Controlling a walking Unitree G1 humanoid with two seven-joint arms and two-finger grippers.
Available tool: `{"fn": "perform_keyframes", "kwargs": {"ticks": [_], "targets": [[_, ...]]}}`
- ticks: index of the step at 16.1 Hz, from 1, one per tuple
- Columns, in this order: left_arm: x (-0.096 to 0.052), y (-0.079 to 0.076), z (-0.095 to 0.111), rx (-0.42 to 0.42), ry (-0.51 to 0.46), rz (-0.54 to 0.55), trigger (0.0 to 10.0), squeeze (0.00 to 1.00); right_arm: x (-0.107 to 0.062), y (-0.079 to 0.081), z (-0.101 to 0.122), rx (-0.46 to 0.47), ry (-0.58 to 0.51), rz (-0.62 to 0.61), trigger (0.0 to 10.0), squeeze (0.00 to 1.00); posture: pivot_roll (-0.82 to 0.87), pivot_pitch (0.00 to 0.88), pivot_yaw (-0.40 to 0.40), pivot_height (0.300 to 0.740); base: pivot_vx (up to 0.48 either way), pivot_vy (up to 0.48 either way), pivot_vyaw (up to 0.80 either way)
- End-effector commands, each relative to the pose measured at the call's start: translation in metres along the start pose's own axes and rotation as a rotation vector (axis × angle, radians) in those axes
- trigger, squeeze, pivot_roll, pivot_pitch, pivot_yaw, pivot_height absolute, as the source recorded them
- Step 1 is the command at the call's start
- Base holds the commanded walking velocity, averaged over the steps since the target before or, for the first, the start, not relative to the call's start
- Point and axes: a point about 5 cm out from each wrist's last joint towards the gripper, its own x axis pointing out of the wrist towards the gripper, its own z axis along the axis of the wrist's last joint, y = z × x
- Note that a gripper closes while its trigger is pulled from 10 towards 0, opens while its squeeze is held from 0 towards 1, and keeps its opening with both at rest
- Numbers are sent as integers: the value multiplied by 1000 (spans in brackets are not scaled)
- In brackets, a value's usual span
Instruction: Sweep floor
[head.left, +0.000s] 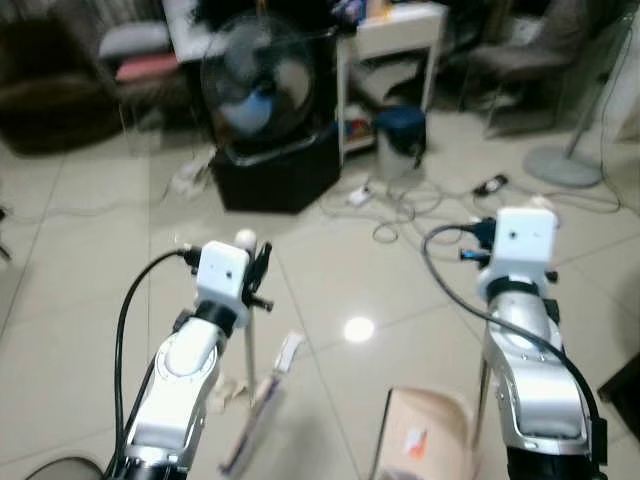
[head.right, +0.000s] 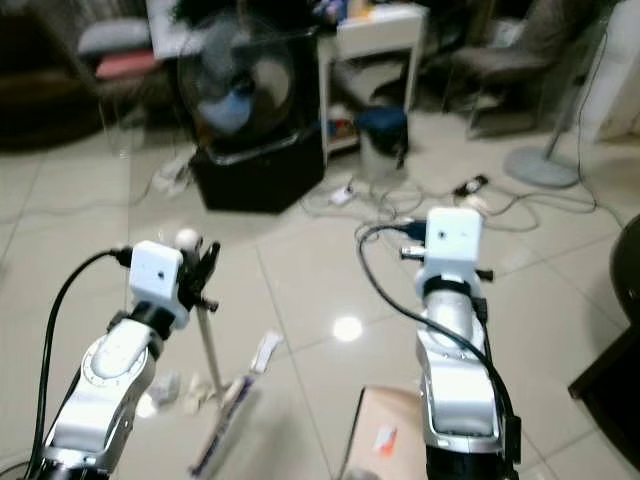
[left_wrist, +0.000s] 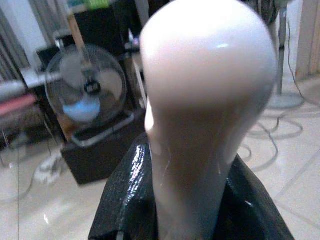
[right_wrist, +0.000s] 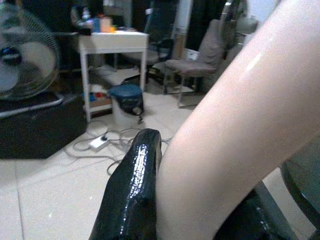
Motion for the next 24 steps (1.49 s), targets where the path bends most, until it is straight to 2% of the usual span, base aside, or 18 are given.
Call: {"fn": "perform_keyframes", "kwargs": {"ticks": [1,11,15,20,24], "targets": [[3,6,10,32,-47,22,10000,0,2,3,9,46,-27,10,10000,0,-124,0,85,740,371,0,0],[8,12,21,46,-85,50,10000,0,5,6,12,66,-44,26,10000,0,-117,0,89,740,383,0,0],[5,17,22,56,-85,89,10000,0,8,10,13,66,-48,57,10000,0,-94,0,52,740,382,0,0],[-1,29,25,78,-87,152,10000,0,13,21,16,79,-57,114,10000,0,-59,0,23,740,384,0,0],[1,30,25,87,-83,159,10000,0,16,32,18,87,-70,166,10000,0,-69,0,39,740,383,0,0]]}}
